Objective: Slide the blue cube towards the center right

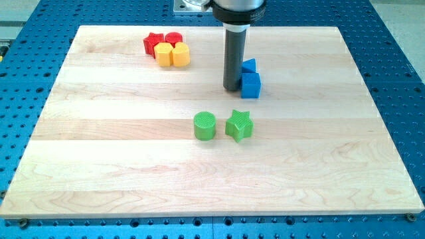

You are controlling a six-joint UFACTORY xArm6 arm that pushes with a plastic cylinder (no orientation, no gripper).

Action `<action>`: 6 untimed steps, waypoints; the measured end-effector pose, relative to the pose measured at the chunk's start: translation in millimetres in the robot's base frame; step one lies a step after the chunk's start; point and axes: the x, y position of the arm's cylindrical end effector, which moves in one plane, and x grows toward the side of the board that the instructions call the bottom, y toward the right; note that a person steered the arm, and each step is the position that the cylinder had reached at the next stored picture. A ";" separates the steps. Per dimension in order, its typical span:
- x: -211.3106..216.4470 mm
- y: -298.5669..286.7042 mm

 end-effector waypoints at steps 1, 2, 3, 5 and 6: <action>4.0 25.5; 18.4 37.7; 29.2 35.4; 7.5 62.9; 8.3 95.2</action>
